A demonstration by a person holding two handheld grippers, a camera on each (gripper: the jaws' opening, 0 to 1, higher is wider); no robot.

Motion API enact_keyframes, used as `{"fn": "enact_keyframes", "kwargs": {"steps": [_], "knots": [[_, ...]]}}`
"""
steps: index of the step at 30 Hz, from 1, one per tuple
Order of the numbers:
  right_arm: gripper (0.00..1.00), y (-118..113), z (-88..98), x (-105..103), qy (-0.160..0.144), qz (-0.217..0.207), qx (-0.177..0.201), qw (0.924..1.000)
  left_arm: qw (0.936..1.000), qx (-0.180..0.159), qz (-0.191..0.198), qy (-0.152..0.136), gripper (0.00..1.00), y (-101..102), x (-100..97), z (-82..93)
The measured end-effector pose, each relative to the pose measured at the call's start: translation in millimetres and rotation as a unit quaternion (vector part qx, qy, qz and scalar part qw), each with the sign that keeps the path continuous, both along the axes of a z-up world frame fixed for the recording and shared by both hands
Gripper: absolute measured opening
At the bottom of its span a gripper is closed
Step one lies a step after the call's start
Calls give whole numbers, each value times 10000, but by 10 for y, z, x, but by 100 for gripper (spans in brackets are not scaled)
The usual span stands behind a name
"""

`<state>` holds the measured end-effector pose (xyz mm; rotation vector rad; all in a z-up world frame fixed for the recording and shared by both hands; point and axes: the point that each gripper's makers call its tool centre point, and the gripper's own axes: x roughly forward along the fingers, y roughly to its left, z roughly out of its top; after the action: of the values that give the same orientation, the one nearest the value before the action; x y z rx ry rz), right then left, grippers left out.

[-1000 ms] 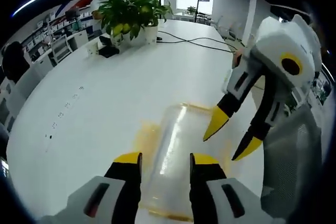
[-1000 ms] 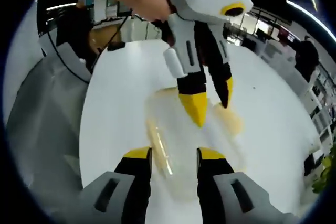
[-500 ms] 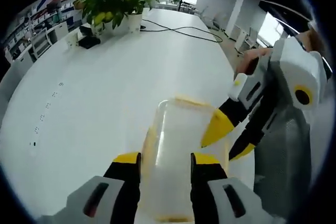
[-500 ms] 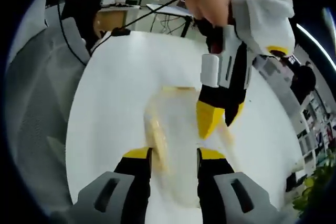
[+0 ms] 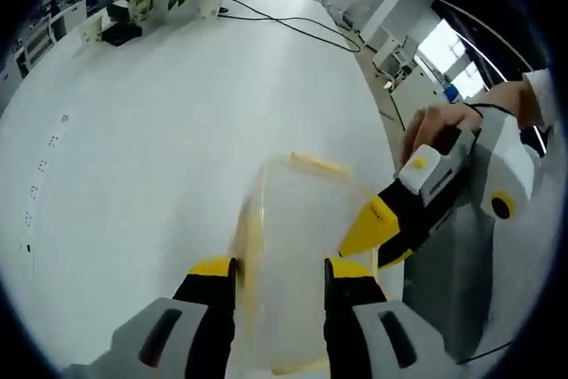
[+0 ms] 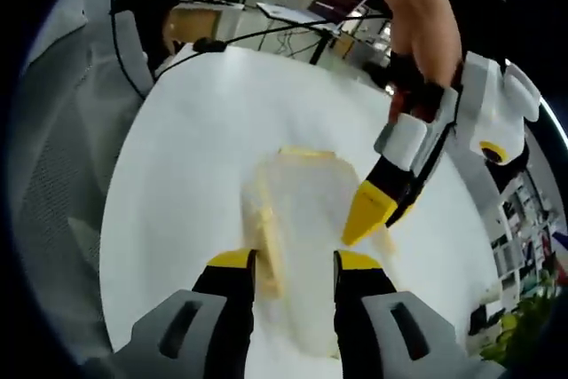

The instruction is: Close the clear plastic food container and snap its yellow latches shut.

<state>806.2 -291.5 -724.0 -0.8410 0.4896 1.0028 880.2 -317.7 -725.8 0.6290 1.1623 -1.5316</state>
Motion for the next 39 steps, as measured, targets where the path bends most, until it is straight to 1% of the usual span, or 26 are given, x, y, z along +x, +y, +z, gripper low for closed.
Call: {"fn": "enact_keyframes", "kwargs": {"steps": [1,2,6,9,15,20,21,22,23,24,25,26,30,39], "knots": [[31,1,-4,-1,-29,-13,-11,10000,10000,27,16,52,34,-9,-5,-10],[31,2,-7,0,-89,-20,-32,10000,9999,67,-58,76,34,-9,-1,-9],[30,4,-14,2,-171,2,-84,9998,9996,169,-214,94,33,-6,17,-9],[29,0,-11,7,-169,1,-105,9998,9991,246,-292,170,33,17,-25,-16],[29,-4,-12,13,-184,11,-131,9997,9987,331,-327,210,32,14,-58,-15],[28,1,-16,20,-196,5,-138,9997,9982,418,-359,241,32,6,-63,-31],[26,-1,-16,19,-194,1,-143,9997,9982,417,-358,253,31,-3,-47,-39],[26,108,22,44,-269,122,-46,9996,9980,437,-346,303,31,8,-56,-50],[26,76,25,55,-265,41,-95,9996,9980,416,-346,328,31,7,-51,-54],[25,54,3,46,-194,19,-102,9998,9973,430,-422,415,29,14,-85,-69],[25,21,-6,31,-188,-24,-46,9998,9983,366,-223,401,29,-32,-84,-62],[25,-18,-10,3,-222,-4,-63,9997,9978,409,-337,388,29,-28,-95,-56],[25,3,-28,26,-194,-25,-110,9997,9972,510,-429,350,29,-49,-128,-52],[25,-8,-29,21,-199,-47,-128,9997,9975,479,-383,363,29,-21,-139,-52]]}}
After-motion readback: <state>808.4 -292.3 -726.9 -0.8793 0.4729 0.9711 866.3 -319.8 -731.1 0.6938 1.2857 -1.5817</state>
